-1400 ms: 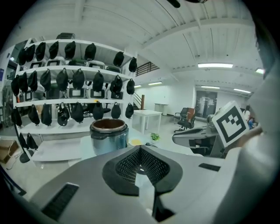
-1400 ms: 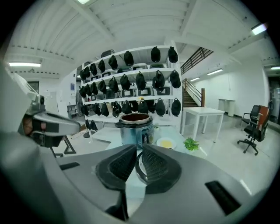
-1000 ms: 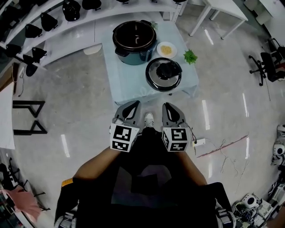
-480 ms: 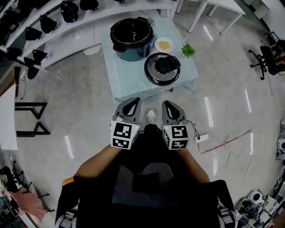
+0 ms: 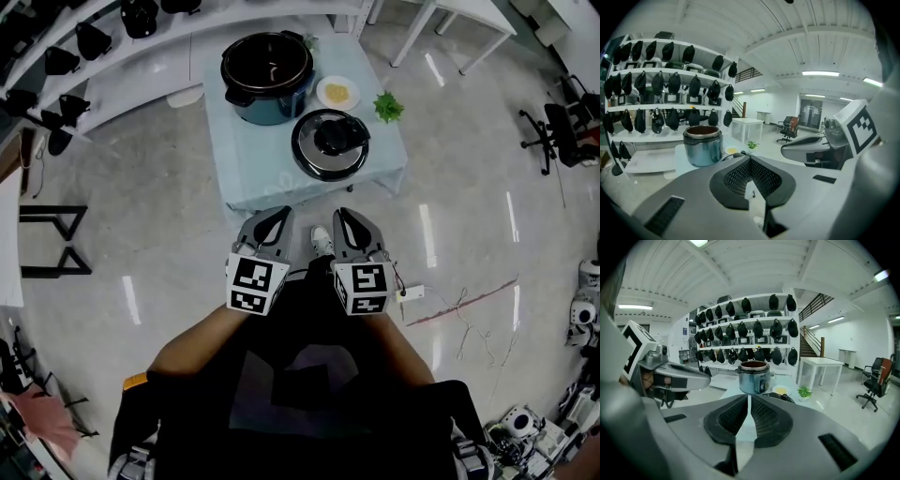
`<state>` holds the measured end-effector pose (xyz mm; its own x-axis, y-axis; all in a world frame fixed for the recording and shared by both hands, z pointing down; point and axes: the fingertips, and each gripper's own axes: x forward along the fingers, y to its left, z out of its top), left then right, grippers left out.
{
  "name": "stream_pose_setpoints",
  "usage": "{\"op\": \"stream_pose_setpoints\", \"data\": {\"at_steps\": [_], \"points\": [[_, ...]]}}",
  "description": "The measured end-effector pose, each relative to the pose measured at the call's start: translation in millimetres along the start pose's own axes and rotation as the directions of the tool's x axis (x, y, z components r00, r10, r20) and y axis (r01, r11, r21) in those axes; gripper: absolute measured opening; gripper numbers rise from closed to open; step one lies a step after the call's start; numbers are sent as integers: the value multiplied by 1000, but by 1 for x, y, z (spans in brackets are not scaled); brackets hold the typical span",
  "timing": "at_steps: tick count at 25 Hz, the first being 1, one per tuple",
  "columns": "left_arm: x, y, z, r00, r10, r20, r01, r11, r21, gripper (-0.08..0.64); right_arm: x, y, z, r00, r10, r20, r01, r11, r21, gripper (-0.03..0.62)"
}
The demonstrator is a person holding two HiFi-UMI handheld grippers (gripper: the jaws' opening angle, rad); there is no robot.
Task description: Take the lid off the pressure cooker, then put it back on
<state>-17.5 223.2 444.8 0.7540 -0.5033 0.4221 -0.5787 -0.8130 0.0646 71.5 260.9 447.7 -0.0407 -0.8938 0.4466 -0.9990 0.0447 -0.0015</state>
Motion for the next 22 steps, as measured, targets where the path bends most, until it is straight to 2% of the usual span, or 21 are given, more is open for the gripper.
{"op": "stream_pose_setpoints", "data": {"at_steps": [2, 5, 8, 13, 18, 22], "points": [[10, 13, 4, 998, 63, -2, -63, 998, -21, 8, 17, -11, -1, 999, 39, -9, -39, 999, -7, 37], [31, 24, 12, 990, 139, -10, -139, 986, -94, 8, 42, -29, 7, 994, 105, -20, -106, 994, -37, 37], [57, 20, 21, 987, 162, -17, -162, 981, -106, 8, 65, -53, 13, 988, 154, -25, -155, 985, -70, 37], [94, 23, 31, 976, 216, -36, -219, 968, -125, 8, 96, -93, 13, 981, 186, -46, -189, 978, -89, 38], [122, 20, 39, 966, 253, -47, -257, 957, -134, 8, 117, -115, 15, 970, 235, -61, -241, 965, -108, 38], [132, 25, 40, 952, 300, -57, -305, 940, -152, 8, 132, -125, 14, 960, 271, -75, -279, 952, -123, 40]]}}
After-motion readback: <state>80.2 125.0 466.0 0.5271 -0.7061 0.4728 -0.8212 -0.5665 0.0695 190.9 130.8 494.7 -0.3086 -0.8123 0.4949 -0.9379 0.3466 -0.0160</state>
